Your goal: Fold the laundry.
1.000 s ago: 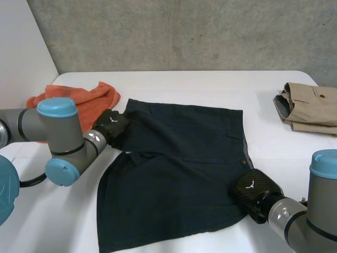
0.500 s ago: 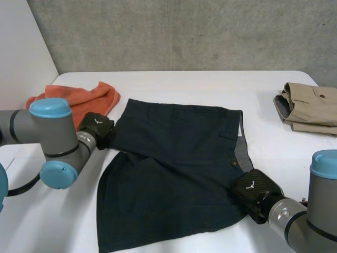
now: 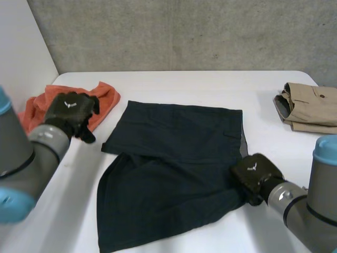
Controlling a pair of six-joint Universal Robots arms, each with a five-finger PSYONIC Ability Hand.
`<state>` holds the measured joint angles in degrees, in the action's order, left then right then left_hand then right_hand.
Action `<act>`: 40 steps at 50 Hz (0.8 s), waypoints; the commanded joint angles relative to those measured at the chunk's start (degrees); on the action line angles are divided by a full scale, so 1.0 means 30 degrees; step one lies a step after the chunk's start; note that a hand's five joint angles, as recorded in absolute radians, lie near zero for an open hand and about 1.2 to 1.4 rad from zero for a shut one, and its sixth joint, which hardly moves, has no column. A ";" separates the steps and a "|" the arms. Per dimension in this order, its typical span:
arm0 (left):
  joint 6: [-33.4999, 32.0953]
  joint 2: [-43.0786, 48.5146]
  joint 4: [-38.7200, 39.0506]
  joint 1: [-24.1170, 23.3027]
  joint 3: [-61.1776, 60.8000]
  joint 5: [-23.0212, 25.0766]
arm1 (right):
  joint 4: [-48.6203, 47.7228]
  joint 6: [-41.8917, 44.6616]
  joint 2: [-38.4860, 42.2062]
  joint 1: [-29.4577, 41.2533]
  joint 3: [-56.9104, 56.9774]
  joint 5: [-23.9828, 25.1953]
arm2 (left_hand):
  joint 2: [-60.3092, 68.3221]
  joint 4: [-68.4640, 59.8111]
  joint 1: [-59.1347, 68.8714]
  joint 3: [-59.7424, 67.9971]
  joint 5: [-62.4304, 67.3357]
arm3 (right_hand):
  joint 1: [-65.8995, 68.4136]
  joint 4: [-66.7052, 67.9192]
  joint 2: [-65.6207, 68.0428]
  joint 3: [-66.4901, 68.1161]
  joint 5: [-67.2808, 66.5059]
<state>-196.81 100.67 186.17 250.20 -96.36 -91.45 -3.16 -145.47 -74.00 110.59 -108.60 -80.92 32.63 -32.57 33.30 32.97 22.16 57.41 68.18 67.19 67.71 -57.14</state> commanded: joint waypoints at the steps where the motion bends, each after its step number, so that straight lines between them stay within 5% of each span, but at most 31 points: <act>1: 0.0855 -0.2532 -0.2431 -0.2710 -0.3794 0.1156 | 0.0408 -0.3450 0.0115 -0.0039 0.2007 -0.0039 | 0.0884 -0.0902 0.0660 0.0768 0.1041 | 0.7532 0.3941 0.4269 0.4095 -0.4288; 13: 0.4194 -0.2709 -0.5192 -0.4880 -0.5672 -0.0569 | 0.1024 -0.5152 0.0964 -0.0507 0.3123 0.0107 | 0.0940 -0.0958 0.0716 0.0824 0.1097 | 0.7532 0.3941 0.4269 0.4095 -0.4288; 21: 0.4314 -0.2241 -0.5192 -0.6172 -0.5820 -0.2358 | 0.0877 -0.5357 0.1346 -0.0595 0.3123 0.0166 | 0.0828 -0.0846 0.0604 0.0712 0.0984 | 0.7532 0.3941 0.4269 0.4095 -0.4288; 32: 0.4138 -0.0484 -0.4286 -0.6525 -0.5527 -0.2681 | 0.0877 -0.5445 0.1551 -0.0595 0.3035 0.0283 | 0.1051 -0.1069 0.0827 0.0935 0.1208 | 0.7532 0.3941 0.4269 0.4095 -0.4288; 35: 0.4021 0.0308 -0.3436 -0.6496 -0.5352 -0.3530 | 0.0877 -0.5416 0.1551 -0.0595 0.3006 0.0283 | 0.3563 -0.3581 0.3338 0.3447 0.3719 | 0.7532 0.3941 0.4269 0.4095 -0.4288; 37: 0.3992 0.0484 -0.3114 -0.6496 -0.5206 -0.4259 | 0.0906 -0.5416 0.1551 -0.0595 0.2976 0.0283 | 1.1091 -1.1109 1.0867 1.0975 1.1247 | 0.7532 0.3941 0.4269 0.4095 -0.4288; 40: 0.3875 0.0339 -0.2850 -0.6641 -0.4972 -0.4877 | 0.0906 -0.5358 0.1493 -0.0595 0.2859 0.0341 | 1.5787 -1.5805 1.5562 1.5671 1.5943 | 0.7532 0.3941 0.4269 0.4095 -0.4288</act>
<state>-184.60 100.60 174.89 230.56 -112.53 -101.52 -0.52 -161.74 -69.31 108.81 -99.54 -80.05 47.81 -47.76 50.05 47.60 37.64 57.41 68.40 67.19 67.71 -57.14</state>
